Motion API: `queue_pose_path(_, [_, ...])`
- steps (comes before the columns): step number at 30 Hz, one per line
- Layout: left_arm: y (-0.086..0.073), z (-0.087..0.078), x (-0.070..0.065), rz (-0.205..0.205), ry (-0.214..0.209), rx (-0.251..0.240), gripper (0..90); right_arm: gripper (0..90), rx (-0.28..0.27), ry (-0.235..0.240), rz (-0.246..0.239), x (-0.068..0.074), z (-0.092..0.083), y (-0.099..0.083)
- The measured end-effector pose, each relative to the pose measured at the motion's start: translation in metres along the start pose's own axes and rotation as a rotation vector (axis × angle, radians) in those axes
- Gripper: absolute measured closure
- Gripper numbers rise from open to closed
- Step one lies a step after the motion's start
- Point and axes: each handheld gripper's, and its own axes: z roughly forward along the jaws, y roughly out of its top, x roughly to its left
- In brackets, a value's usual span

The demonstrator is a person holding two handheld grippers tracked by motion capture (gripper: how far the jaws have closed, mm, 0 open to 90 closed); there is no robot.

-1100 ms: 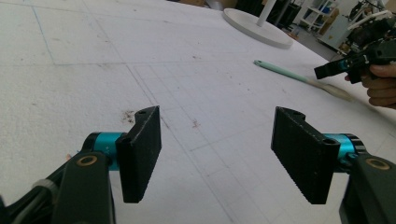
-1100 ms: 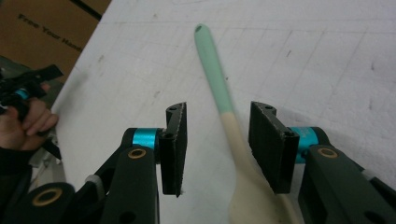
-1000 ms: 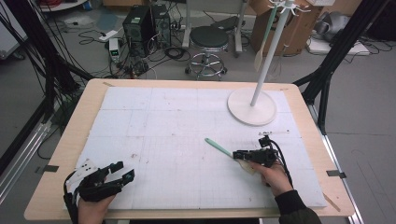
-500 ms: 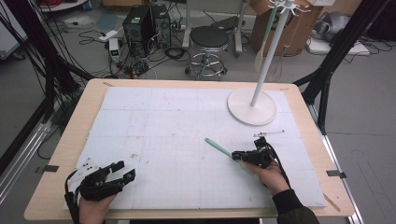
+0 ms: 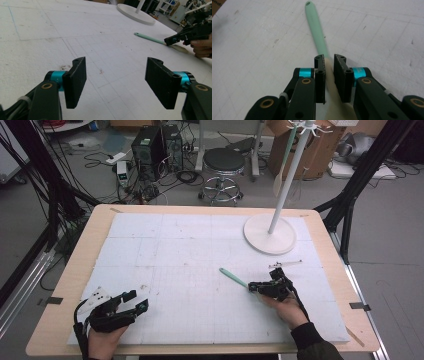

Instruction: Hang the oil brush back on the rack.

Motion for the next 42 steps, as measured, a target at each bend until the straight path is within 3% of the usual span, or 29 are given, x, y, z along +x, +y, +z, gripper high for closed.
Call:
queue_pose_path(5, [-0.001, -0.002, 0.000, -0.003, 0.001, -0.003, 34.2, 79.5, 0.000, -0.027, -0.035, 0.003, 0.001, 0.000])
queue_pose_path(12, [-0.001, -0.002, 0.001, -0.007, -0.003, 0.000, 34.2, 80.1, 0.008, -0.046, -0.047, 0.006, 0.001, 0.001])
queue_pose_path(20, [-0.001, -0.002, 0.000, -0.005, -0.004, -0.001, 34.2, 81.9, 0.006, -0.106, -0.116, 0.015, 0.002, 0.000])
queue_pose_path(22, [-0.001, -0.003, 0.000, -0.009, -0.003, -0.006, 34.2, 82.3, 0.000, -0.104, -0.114, 0.015, 0.001, -0.001])
queue_pose_path(26, [-0.002, -0.004, 0.002, -0.016, 0.000, -0.011, 34.2, 84.0, -0.005, -0.073, -0.097, 0.010, -0.001, 0.000])
queue_pose_path(34, [-0.001, -0.003, 0.003, -0.016, -0.003, -0.011, 34.2, 84.1, -0.104, 0.029, 0.057, -0.006, -0.017, 0.000])
queue_pose_path(42, [-0.001, -0.003, 0.003, -0.019, -0.003, -0.011, 34.2, 84.1, -0.179, 0.122, 0.129, -0.014, -0.027, 0.002])
